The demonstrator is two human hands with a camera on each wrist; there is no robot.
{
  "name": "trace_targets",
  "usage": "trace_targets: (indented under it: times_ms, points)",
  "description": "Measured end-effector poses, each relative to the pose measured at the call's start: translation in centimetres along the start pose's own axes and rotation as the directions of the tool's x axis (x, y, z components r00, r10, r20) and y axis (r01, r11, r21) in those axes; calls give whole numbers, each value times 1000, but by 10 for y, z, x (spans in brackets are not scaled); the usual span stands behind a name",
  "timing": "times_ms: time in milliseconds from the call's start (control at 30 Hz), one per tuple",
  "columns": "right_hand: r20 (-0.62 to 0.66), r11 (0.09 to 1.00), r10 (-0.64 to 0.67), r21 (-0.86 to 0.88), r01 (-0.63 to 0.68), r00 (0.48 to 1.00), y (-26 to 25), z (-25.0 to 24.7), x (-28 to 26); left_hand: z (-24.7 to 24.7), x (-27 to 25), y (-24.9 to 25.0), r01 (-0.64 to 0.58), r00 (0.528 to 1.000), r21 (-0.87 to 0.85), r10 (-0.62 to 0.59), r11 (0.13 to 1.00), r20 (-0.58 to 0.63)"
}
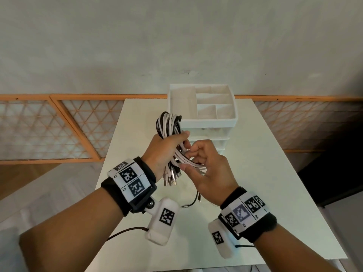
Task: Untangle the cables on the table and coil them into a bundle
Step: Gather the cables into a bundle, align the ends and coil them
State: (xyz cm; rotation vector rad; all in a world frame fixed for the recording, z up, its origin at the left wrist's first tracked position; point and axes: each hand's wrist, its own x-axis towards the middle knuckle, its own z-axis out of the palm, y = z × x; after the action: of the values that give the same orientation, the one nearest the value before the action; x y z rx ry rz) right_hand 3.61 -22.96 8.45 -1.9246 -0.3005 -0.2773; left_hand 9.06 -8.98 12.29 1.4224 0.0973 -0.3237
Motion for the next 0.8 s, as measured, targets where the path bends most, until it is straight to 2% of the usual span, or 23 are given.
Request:
trace_targets:
  times_ms: [100,167,233,300,333,400,467,533,600,700,800]
  points:
    - [27,997,9,-80,-7,1000,6,-9,4,-3,-2,3,-23,999,6,23,1000,37]
    - [71,986,43,-165,-30,997,19,-16,4,-5,-3,8,-52,996,-55,56,997,66]
    - [69,959,164,-244,-142,984,39,-24,3,-6,-4,14,-62,991,-144,78,988,111]
    - [61,911,281,-331,-246,958,52,-32,1,-7,-5,18,-75,985,-148,96,986,140]
    - [58,905,278,-350,-241,959,53,-33,0,-8,-5,18,-99,983,-114,115,988,140]
    - [68,942,180,-301,-152,981,42,-33,0,-7,-6,15,-162,977,-14,162,987,141]
    - [135,965,124,-246,-88,983,25,-29,4,-4,-7,11,-219,964,72,204,973,169]
    - [237,968,123,-243,-64,964,17,-20,7,0,-9,11,-245,951,85,222,966,217]
    - [264,949,153,-308,-67,952,27,-18,6,0,-11,16,-247,930,64,218,967,296]
    - [173,914,297,-336,-227,939,41,-26,11,-3,-15,20,-214,900,156,132,964,416]
    - [97,864,324,-436,-253,941,38,-36,25,-3,-17,10,-122,900,417,-77,901,428]
